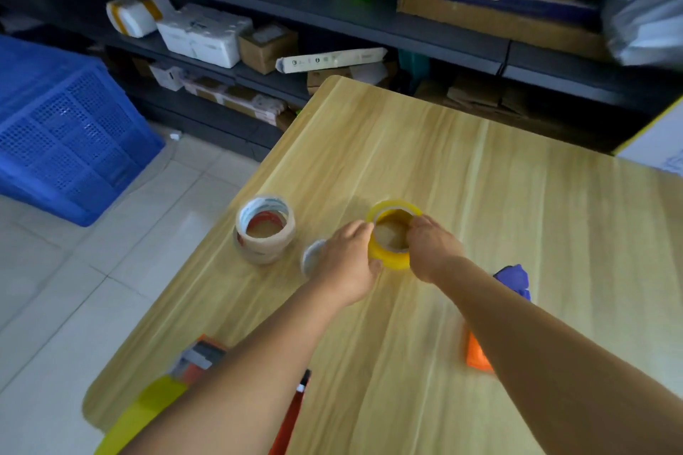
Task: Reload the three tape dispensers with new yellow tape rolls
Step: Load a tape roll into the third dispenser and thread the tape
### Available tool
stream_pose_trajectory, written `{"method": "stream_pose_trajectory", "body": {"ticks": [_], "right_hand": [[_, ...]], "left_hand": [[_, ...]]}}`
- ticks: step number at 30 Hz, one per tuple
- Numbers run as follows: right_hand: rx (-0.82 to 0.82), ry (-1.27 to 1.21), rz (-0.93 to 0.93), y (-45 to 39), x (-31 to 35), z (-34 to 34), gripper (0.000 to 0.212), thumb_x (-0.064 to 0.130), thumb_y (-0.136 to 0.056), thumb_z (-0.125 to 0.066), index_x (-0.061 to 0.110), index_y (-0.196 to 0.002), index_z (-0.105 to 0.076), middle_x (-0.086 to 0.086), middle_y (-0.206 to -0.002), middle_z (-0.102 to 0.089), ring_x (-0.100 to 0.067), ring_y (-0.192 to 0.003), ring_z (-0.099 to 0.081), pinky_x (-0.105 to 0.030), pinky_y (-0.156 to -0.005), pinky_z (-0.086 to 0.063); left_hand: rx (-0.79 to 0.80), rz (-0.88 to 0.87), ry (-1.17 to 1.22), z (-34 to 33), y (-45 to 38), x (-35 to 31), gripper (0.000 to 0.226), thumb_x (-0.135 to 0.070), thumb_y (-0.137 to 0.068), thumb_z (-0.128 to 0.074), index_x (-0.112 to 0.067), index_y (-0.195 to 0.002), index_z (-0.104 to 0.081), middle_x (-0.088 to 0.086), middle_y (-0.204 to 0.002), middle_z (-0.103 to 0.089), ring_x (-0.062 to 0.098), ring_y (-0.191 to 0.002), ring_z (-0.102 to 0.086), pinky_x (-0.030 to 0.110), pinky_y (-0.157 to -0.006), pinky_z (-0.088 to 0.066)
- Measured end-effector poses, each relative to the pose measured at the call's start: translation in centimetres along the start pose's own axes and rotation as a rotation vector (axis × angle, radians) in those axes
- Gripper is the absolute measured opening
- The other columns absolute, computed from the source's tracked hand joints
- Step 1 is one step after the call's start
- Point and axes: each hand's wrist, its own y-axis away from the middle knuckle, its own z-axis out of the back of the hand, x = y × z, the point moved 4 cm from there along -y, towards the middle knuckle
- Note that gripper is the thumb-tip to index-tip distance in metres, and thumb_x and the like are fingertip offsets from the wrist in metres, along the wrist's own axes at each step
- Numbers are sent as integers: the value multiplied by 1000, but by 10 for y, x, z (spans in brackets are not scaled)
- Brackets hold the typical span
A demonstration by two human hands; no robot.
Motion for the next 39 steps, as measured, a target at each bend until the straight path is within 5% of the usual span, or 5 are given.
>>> {"method": "stream_pose_trajectory", "body": {"ticks": [16, 26, 29, 36, 39], "right_hand": [[-81, -168, 4, 61, -15, -32, 34, 13, -89, -51, 17, -122, -57, -13, -113, -68, -34, -109, -61, -34, -87, -45], [-87, -1054, 91, 102, -50, 15, 30, -3, -92, -51, 14, -113, -66, 7, -96, -68, -3, -83, -62, -7, -74, -46], [-65, -1187, 55, 114, -56, 18, 23, -4, -91, -52, 9, -107, -64, 2, -90, -67, -6, -77, -61, -7, -66, -46], [-195, -1259, -47, 131, -67, 21, 14, 12, -95, -57, 12, -106, -66, 6, -75, -64, 12, -47, -54, -5, -48, -39], [-193, -1205, 33, 140, -70, 25, 16, 6, -93, -55, 16, -100, -64, 2, -79, -63, 8, -55, -55, -5, -55, -41]], "left_hand": [[214, 280, 446, -51, 10, -44, 74, -9, -91, -41, -16, -153, -2, 5, -157, -29, 22, -138, -38, 38, -111, -35], [20, 279, 961, -26, 16, -52, 80, -42, -79, -61, -31, -149, -24, 5, -136, -56, 18, -122, -55, 41, -108, -40], [-5, 266, 1179, -19, 18, -67, 94, -20, -73, -70, -30, -151, -18, 8, -127, -61, 19, -111, -62, 44, -102, -47], [68, 138, 1020, -9, 27, -97, 63, -13, -90, -59, -23, -147, -33, 5, -106, -63, 18, -92, -63, 23, -70, -52], [1, 155, 854, -1, 23, -101, 53, -40, -83, -63, -25, -132, -52, 8, -120, -59, 20, -104, -62, 31, -85, -53]]}}
